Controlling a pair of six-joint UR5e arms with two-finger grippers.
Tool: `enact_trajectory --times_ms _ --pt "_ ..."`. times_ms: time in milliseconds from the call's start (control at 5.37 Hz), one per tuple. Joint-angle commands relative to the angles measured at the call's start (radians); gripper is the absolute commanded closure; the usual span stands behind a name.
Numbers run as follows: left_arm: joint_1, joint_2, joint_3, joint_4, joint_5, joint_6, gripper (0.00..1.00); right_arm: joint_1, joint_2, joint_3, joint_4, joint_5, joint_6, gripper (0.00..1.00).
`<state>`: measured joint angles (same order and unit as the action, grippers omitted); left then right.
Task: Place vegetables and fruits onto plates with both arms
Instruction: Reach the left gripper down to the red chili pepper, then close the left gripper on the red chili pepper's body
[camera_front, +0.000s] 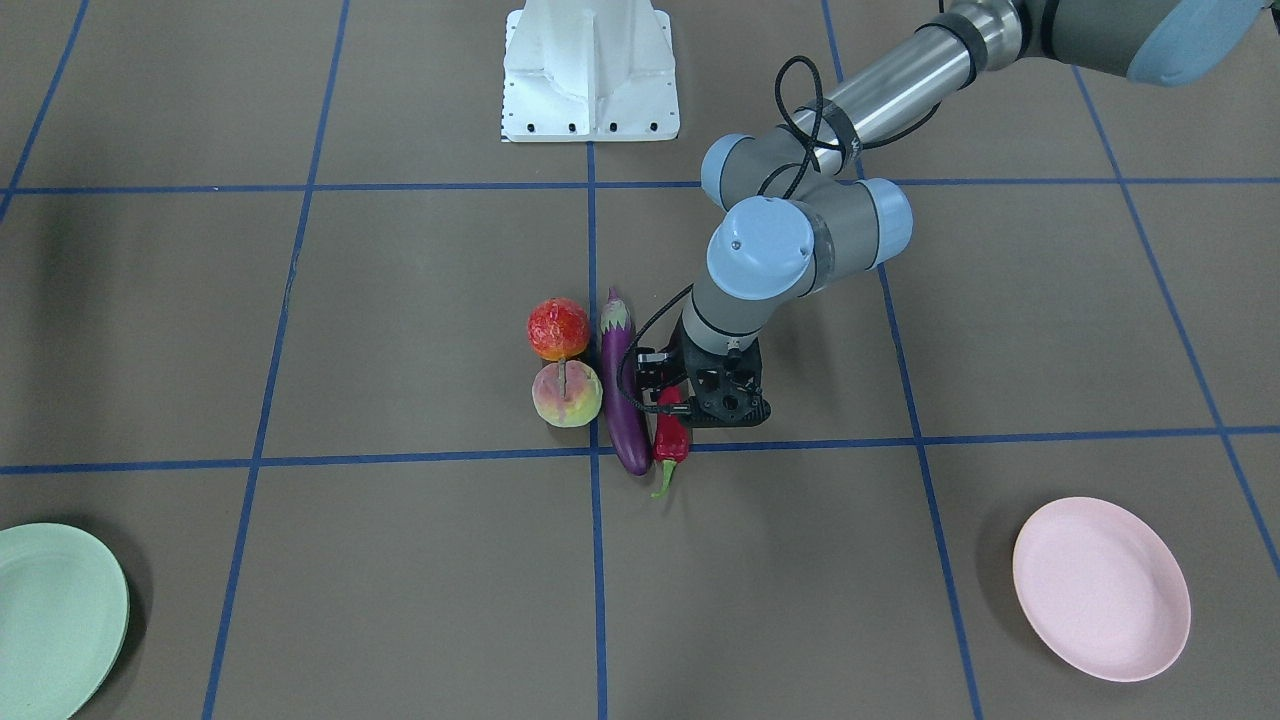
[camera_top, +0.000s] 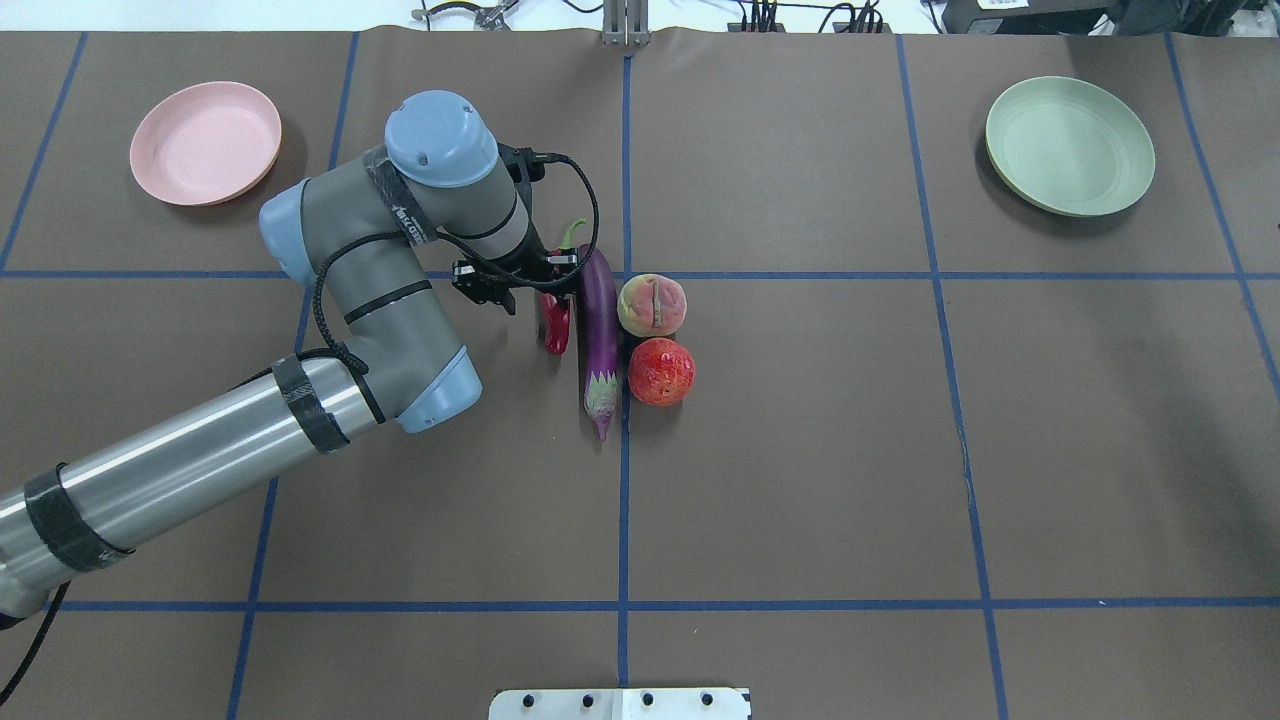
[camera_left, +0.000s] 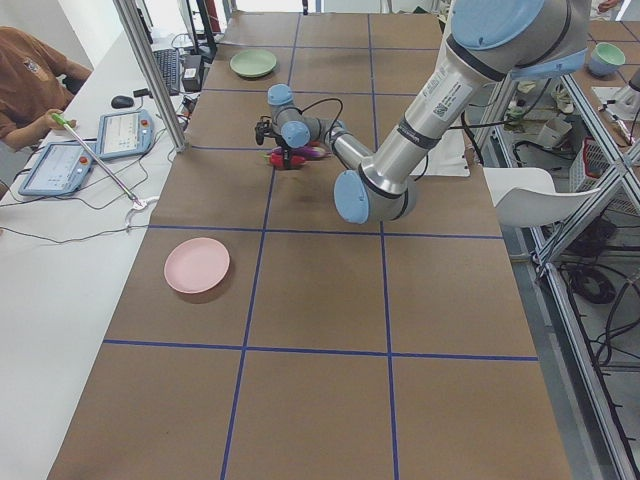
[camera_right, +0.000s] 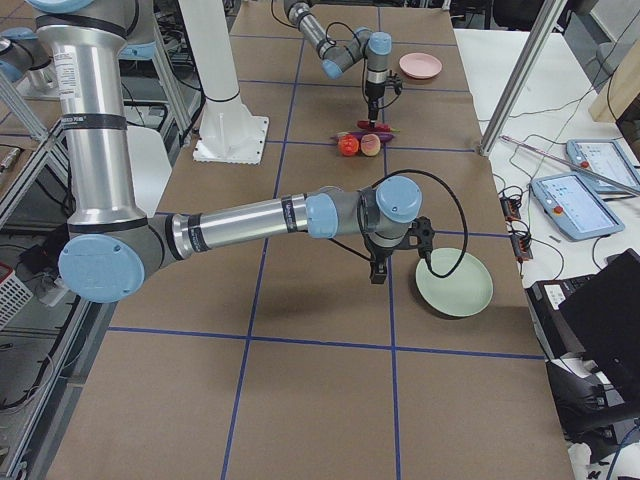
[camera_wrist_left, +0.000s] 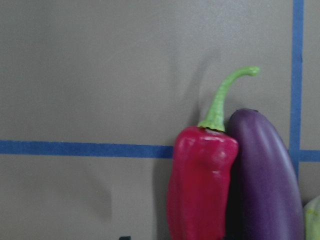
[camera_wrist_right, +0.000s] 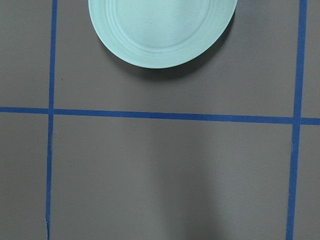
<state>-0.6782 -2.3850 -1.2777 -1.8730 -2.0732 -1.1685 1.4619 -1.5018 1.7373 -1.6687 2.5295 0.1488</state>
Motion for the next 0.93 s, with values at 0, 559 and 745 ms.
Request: enact_trajectory --times_ms 0,559,745 --pt "0.002 -0.011 0.018 0.000 -0.001 -0.002 0.32 0.000 0.000 -0.001 0.000 0.000 0.002 0.00" --pt "0.005 -0.036 0.107 -0.077 0.001 -0.002 0.41 0.000 0.000 -0.001 0.000 0.003 0.005 0.00" --pt "0.011 -0.034 0.109 -0.077 0.001 -0.002 0.58 0.000 0.000 -0.001 0.000 0.006 0.005 0.00"
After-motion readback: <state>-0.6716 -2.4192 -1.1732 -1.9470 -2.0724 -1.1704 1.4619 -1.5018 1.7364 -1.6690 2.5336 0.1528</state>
